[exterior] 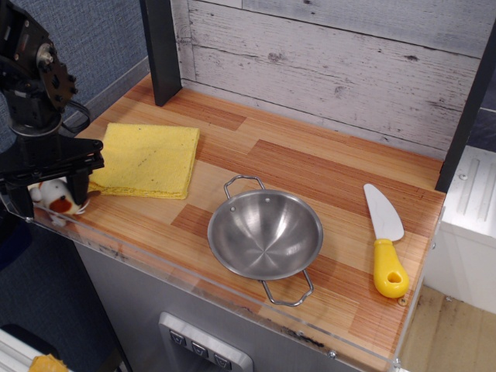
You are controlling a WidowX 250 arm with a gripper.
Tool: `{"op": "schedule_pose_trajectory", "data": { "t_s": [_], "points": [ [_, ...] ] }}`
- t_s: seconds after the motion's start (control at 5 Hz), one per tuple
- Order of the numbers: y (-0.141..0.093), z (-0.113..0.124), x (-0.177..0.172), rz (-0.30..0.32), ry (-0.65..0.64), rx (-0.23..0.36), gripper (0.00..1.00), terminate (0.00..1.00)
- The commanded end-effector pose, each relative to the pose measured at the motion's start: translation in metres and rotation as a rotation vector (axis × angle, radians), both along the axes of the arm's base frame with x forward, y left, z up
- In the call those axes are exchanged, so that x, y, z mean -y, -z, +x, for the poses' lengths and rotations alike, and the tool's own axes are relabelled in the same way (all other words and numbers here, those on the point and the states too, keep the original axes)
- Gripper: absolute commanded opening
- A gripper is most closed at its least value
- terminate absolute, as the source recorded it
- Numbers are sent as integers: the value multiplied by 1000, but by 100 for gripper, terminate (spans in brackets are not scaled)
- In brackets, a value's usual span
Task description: Pick up red and white object and place behind bowl.
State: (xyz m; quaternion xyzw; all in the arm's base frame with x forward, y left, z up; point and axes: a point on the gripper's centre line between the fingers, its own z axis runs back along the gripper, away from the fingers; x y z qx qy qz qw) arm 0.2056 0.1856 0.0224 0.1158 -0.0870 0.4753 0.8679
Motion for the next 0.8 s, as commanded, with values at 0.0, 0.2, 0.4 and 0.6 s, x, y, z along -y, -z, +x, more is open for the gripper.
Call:
{"op": "schedule_pose_trajectory", "data": {
  "t_s": [0.0, 0.2, 0.4, 0.6],
  "points": [
    [-7, -6, -1, 13, -20, 24, 0, 0],
    [-8, -8, -1, 8, -24, 31, 0, 0],
    [-9, -10, 1, 8, -27, 37, 0, 0],
    [-30, -1, -1, 24, -24, 64, 0, 0]
  ]
}}
